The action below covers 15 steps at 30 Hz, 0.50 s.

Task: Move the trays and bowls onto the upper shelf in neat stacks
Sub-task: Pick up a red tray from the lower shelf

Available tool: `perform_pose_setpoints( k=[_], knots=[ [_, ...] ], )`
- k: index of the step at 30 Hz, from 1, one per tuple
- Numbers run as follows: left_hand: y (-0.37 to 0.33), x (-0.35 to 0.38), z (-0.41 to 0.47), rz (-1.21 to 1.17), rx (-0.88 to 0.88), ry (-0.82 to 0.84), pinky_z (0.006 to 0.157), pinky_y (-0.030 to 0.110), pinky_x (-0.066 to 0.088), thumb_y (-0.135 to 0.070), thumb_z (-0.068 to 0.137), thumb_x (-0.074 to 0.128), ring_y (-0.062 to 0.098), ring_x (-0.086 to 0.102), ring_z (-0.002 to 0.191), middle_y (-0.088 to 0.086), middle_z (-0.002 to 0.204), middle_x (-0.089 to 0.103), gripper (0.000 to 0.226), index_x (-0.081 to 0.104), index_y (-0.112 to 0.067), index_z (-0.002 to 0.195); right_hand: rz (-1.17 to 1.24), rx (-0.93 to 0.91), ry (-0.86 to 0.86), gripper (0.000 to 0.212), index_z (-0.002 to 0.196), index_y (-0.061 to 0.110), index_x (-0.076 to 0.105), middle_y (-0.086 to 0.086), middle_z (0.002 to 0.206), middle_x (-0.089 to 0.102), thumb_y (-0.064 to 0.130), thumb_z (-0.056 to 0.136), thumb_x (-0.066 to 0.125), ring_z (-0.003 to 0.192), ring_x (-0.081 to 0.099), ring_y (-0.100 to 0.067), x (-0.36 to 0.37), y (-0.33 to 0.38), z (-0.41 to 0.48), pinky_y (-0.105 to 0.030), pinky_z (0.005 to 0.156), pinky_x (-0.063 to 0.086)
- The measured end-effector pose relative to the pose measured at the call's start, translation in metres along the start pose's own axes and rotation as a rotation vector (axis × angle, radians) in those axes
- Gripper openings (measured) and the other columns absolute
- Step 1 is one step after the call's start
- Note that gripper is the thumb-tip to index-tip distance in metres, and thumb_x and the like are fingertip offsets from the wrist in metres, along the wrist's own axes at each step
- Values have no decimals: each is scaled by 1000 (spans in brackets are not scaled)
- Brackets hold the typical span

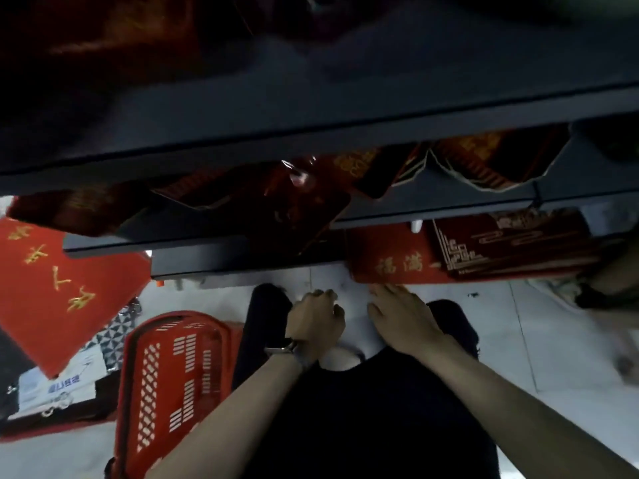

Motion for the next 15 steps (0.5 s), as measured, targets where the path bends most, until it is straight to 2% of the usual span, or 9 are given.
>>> perform_pose_setpoints(
  k=[2, 4, 7, 9, 11, 13, 15],
  knots=[
    [3, 27, 19, 26, 44, -39, 94, 41, 51, -26, 101, 47, 28, 61, 121, 6, 133, 66, 41, 59, -19, 140, -55, 10, -48, 43, 134, 17, 60, -1, 135, 62, 39, 103, 41, 121, 58, -22, 23, -16, 12, -41, 103, 48],
    [11, 54, 45, 64, 85, -67, 99, 41, 48, -29, 103, 47, 26, 58, 125, 4, 137, 64, 44, 56, -20, 145, -76, 5, -108, 42, 140, 17, 58, -2, 141, 60, 34, 104, 47, 124, 57, -23, 46, -32, 32, -41, 105, 48],
    [27, 92, 82, 87, 103, -129, 96, 40, 49, -31, 103, 47, 26, 60, 124, 4, 136, 65, 42, 58, -21, 143, -69, 7, -183, 42, 140, 16, 58, -6, 137, 61, 34, 103, 52, 120, 61, -27, 81, -53, 67, -43, 102, 51],
    [38, 110, 104, 93, 113, -156, 85, 35, 51, -28, 103, 48, 26, 65, 111, 6, 127, 69, 36, 63, -18, 134, -29, 23, -227, 34, 129, 13, 62, -10, 122, 65, 33, 102, 54, 108, 64, -31, 97, -60, 90, -44, 91, 55],
    [50, 127, 127, 77, 96, -166, 64, 28, 42, -24, 102, 49, 24, 63, 85, 9, 108, 71, 27, 67, -12, 119, 8, 18, -299, 32, 121, 13, 65, -11, 113, 68, 34, 100, 54, 99, 66, -33, 113, -67, 115, -44, 81, 57],
    [61, 139, 143, 79, 70, -158, 54, 29, 31, -22, 101, 49, 20, 51, 67, 9, 85, 66, 20, 63, -8, 98, -7, -15, -343, 45, 129, 17, 67, -8, 120, 70, 39, 97, 43, 106, 67, -31, 127, -68, 131, -41, 82, 58],
    [70, 151, 148, 91, 83, -165, 54, 32, 36, -24, 101, 49, 21, 50, 61, 4, 70, 57, 20, 56, -12, 87, -62, -77, -373, 55, 141, 23, 61, -2, 134, 67, 42, 98, 35, 117, 65, -24, 141, -67, 137, -34, 87, 56]
  ],
)
Point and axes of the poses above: each hand's wrist, its own z-axis towards the middle knuckle, its own x-axis out of the palm, y = z × x, the point moved 2 cm from there along z, towards the middle knuckle
